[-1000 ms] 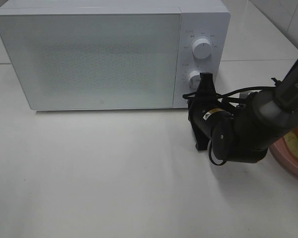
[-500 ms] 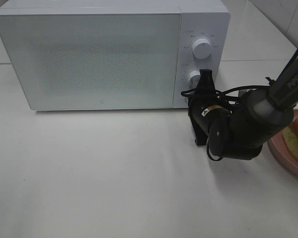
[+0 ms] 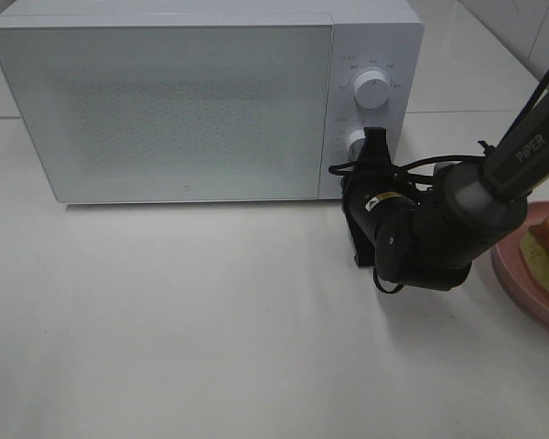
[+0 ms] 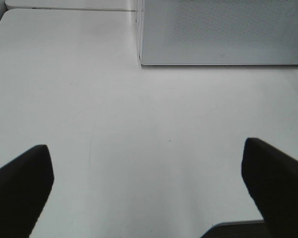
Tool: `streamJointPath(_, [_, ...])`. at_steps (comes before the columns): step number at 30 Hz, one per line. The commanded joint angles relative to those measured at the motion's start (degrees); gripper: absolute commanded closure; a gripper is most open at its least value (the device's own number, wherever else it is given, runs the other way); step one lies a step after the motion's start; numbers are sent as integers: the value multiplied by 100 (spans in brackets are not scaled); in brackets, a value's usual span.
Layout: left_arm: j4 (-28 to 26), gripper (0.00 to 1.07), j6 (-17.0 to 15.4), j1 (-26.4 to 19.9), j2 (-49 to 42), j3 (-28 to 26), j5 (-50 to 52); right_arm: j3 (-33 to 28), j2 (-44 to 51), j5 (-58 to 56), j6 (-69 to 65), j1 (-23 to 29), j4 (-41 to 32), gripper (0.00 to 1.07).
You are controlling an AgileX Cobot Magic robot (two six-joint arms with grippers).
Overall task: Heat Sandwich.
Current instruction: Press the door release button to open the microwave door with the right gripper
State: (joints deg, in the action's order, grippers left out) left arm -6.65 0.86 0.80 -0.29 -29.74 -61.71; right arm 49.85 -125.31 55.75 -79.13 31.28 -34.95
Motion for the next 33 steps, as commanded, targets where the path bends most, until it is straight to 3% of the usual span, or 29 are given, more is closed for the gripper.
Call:
streamJointPath(1, [0, 9, -34, -6, -92, 23, 46, 304, -17, 980, 275, -69, 115, 107])
streamJointPath(11, [0, 9, -34, -6, -92, 23, 46, 1049, -17, 625, 722, -355, 86, 107])
streamJointPath(33, [0, 9, -34, -6, -92, 23, 46, 1037, -17, 321, 607, -361, 315, 107])
